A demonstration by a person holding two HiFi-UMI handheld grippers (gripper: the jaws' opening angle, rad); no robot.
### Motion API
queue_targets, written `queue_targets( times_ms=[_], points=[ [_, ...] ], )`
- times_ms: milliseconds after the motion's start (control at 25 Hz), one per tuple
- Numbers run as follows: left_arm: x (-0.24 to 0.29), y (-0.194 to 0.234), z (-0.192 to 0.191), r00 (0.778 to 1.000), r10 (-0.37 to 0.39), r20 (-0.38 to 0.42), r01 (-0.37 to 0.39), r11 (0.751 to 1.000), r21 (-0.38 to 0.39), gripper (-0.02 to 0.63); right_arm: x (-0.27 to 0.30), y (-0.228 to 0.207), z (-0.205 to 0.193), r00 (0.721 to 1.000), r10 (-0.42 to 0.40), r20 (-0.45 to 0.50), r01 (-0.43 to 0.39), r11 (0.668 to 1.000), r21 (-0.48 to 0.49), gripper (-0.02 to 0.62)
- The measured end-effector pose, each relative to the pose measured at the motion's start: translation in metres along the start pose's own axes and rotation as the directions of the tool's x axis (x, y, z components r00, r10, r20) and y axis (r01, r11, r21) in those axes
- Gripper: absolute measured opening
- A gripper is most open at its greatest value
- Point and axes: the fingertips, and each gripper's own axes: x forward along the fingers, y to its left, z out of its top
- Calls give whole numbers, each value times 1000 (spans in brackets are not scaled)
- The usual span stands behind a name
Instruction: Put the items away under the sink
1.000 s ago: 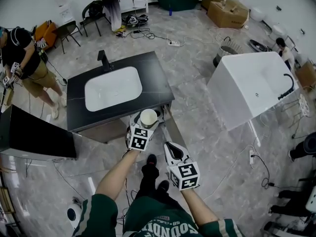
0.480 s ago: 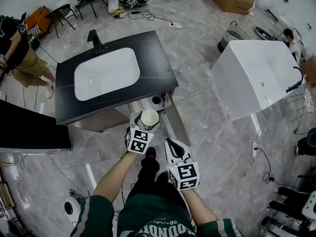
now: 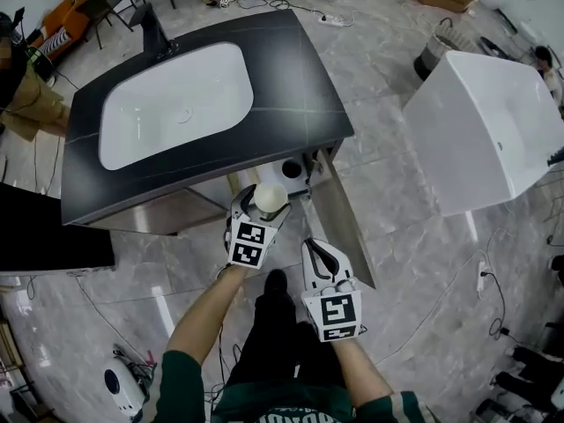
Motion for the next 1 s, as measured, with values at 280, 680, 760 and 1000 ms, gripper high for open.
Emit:
queue_targets(
  times_ms=[280, 680, 760, 1000],
  points=[
    [77, 51, -75, 993, 100, 57, -98, 994, -38, 405, 91, -10, -82, 998, 23, 58, -23, 1000, 6, 43],
    [172, 91, -147, 979, 169, 110, -160, 983, -87, 405, 161, -35, -188, 996, 23, 91, -23, 1000, 0, 43],
    [187, 97, -160, 978, 179, 111, -164, 978, -130, 405, 166, -40, -203, 995, 22, 92, -22, 1000, 0, 43],
    [218, 114, -190, 973, 205, 105, -192, 974, -118, 405, 185, -40, -229, 995, 37, 98, -37, 999, -3, 43]
  ],
)
